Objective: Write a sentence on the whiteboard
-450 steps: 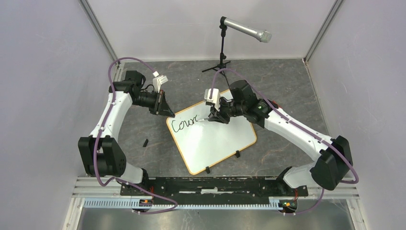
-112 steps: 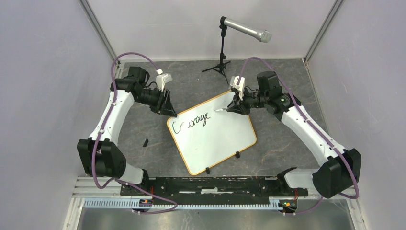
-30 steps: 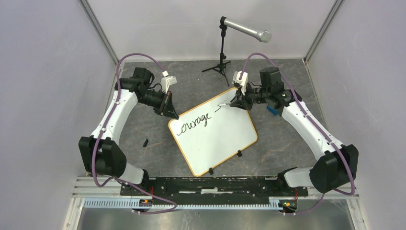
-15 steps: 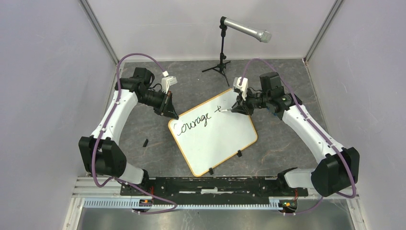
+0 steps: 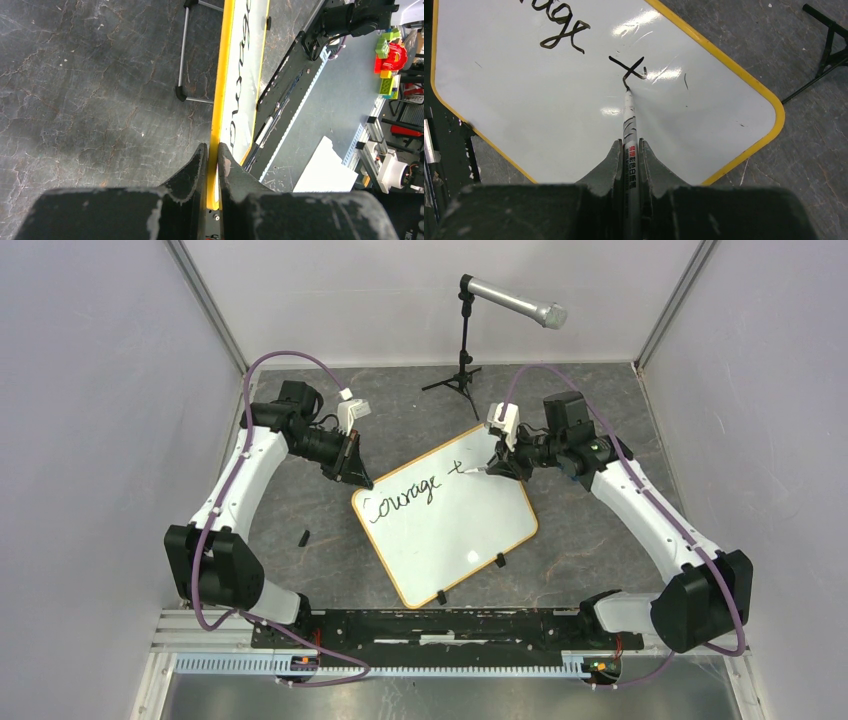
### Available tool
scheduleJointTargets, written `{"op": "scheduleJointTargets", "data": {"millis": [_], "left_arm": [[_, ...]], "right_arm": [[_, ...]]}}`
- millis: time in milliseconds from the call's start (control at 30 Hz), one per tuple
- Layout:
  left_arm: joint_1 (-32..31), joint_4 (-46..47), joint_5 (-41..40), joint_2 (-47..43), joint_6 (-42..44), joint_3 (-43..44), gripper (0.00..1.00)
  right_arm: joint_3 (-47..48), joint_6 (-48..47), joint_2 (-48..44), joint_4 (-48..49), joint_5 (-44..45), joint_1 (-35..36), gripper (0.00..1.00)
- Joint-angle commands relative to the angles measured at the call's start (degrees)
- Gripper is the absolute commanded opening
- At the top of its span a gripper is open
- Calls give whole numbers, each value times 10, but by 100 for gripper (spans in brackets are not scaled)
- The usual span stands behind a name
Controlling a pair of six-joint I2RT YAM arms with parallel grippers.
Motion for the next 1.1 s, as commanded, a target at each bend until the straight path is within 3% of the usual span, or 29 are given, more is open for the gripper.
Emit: {"op": "scheduleJointTargets", "data": {"millis": [0,1067], "left_arm": [[-6,2,-4,-11,20,13,2],[-7,3,-6,-12,23,11,3]], "right_arm": [[29,-9,-5,4,28,-9,0],[3,-5,-18,12,26,-24,0]]}}
